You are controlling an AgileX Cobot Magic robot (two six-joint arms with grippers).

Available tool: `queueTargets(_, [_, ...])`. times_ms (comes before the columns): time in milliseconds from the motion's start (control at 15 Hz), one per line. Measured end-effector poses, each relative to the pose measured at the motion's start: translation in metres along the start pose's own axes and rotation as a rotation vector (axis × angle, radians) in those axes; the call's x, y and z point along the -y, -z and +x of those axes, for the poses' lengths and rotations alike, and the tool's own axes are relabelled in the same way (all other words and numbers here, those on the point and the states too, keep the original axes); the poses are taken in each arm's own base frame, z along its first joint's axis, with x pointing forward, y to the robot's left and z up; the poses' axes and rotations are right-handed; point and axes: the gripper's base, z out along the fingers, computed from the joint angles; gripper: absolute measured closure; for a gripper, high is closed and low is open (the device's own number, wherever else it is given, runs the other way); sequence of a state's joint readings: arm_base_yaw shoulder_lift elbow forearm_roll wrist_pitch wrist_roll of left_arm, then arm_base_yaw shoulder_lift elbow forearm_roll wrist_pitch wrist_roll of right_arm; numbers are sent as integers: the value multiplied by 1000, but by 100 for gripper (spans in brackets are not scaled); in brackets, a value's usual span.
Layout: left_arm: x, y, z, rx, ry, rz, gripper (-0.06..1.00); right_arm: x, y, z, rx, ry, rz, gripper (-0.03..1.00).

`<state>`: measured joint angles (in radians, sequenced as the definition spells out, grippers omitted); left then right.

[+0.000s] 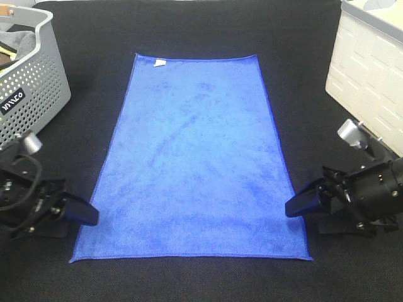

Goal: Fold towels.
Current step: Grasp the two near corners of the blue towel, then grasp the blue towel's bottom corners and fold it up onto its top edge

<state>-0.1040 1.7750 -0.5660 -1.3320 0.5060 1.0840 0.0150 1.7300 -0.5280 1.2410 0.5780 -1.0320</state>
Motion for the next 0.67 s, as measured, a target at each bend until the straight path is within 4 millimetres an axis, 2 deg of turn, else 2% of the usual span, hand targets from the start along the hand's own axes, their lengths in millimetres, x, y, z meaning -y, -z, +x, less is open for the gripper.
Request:
queueTargets(200, [3,-14,-1,-25,-9,-21,30,0,-15,-4,-31,8,-8,28])
queueTargets(467, [10,-31,-17,-58,53,93,32,-29,-43,-17,-76,61,-50,31])
queueTargets(533, [11,-34,-19,-63,57,105,37,-30,-46,-18,-79,45,-51,35])
queueTargets(667, [8,-37,-20,-69,64,96,57,-27,-47,-19,-74,25,-31,51])
